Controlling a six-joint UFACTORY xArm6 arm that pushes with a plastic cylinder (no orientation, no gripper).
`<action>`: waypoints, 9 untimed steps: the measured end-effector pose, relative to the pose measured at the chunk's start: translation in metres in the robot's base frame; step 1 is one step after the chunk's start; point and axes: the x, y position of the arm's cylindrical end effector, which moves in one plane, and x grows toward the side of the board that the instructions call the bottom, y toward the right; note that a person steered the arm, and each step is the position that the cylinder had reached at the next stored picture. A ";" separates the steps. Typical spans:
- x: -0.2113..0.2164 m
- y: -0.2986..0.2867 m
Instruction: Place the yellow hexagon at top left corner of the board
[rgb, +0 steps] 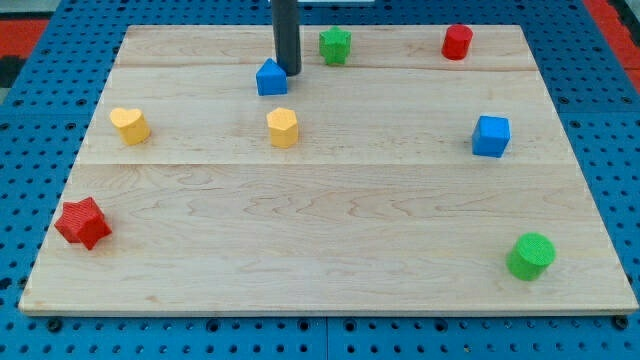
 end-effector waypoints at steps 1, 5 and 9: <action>0.043 0.060; 0.073 -0.070; -0.027 -0.153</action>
